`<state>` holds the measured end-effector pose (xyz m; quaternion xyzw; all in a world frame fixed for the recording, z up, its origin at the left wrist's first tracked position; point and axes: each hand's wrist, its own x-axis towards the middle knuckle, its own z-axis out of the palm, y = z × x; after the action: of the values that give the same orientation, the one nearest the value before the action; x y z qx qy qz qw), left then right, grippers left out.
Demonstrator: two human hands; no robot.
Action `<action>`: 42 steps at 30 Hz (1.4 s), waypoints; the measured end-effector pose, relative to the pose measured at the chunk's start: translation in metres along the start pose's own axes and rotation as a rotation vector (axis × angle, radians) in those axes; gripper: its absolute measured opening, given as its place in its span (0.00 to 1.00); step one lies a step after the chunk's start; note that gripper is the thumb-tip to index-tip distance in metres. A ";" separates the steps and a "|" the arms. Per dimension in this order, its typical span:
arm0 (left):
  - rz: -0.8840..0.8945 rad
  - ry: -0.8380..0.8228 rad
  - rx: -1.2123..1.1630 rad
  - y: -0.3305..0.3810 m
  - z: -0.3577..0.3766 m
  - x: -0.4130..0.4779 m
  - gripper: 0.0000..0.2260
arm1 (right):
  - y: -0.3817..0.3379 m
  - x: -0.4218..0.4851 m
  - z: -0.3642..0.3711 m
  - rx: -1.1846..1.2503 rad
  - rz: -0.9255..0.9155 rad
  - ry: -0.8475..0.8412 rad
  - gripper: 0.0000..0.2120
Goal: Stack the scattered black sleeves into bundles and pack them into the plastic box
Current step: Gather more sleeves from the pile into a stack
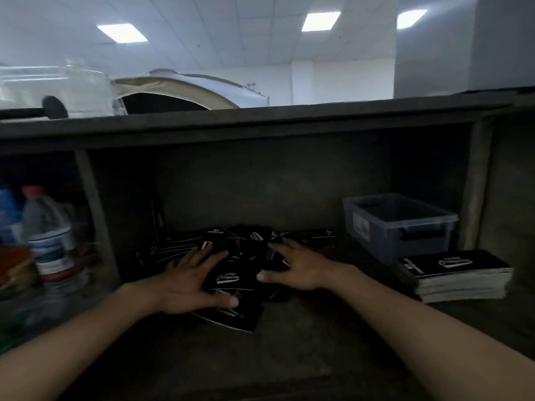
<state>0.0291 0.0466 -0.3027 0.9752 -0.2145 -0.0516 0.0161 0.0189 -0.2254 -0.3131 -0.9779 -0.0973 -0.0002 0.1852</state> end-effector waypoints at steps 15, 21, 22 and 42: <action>0.005 0.205 -0.025 0.006 0.015 0.058 0.56 | 0.001 0.077 0.013 0.160 -0.156 0.271 0.17; 0.265 0.330 -0.368 -0.040 -0.008 0.051 0.21 | -0.007 0.060 -0.004 0.400 -0.328 0.226 0.07; 0.297 0.346 -0.448 -0.041 -0.010 0.049 0.14 | -0.012 0.056 -0.005 0.476 -0.336 0.195 0.06; 0.453 0.245 -0.678 -0.010 0.008 0.039 0.06 | 0.011 0.059 0.006 0.121 0.043 0.187 0.29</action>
<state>0.0672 0.0394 -0.3144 0.8418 -0.3909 0.0020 0.3723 0.0789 -0.2225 -0.3207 -0.9625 -0.0584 -0.0818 0.2521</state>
